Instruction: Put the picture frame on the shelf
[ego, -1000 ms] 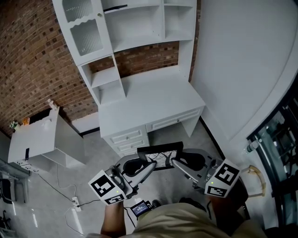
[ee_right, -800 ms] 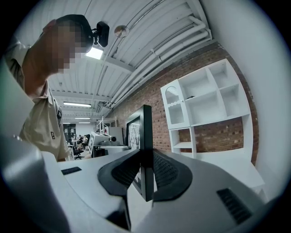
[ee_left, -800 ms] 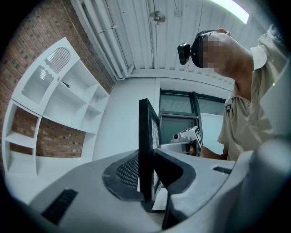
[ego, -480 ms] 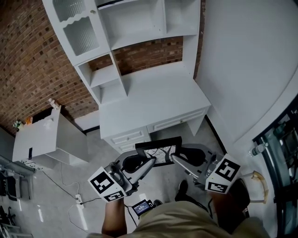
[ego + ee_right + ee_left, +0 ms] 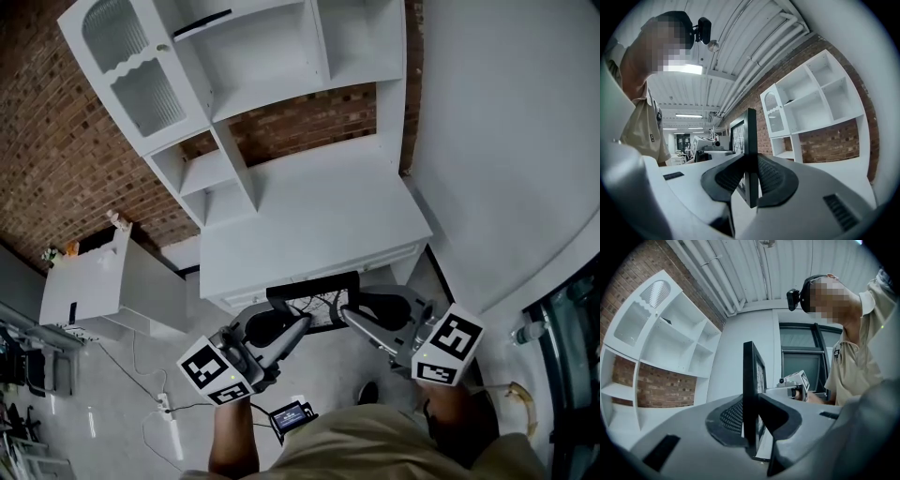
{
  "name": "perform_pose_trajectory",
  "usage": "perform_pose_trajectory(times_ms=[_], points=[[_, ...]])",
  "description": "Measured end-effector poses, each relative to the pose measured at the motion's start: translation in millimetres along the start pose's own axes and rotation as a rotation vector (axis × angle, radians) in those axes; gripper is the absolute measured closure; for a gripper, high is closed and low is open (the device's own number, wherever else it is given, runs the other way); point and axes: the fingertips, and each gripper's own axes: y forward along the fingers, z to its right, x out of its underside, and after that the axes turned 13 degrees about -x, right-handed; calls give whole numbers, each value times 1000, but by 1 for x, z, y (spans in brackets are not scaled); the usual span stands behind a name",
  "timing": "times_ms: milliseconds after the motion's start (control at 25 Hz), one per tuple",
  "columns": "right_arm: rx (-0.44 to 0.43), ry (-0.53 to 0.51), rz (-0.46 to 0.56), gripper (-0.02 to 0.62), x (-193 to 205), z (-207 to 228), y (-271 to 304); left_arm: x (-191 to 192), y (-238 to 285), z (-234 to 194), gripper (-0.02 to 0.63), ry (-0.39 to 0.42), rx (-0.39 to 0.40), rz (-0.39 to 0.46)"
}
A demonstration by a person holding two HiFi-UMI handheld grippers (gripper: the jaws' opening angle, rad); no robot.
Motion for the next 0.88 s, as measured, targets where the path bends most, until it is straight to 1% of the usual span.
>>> perform_pose_trajectory(times_ms=[240, 480, 640, 880], points=[[-51, -3, 18, 518, -12, 47, -20, -7, 49, -11, 523, 16, -57, -8], [-79, 13, 29, 518, -15, 76, -14, -9, 68, -31, 523, 19, -90, -23], [-64, 11, 21, 517, -15, 93, -3, -7, 74, -52, 523, 6, -77, -16], [-2, -2, 3, 518, -20, 121, 26, -12, 82, -94, 523, -2, -14, 1]])
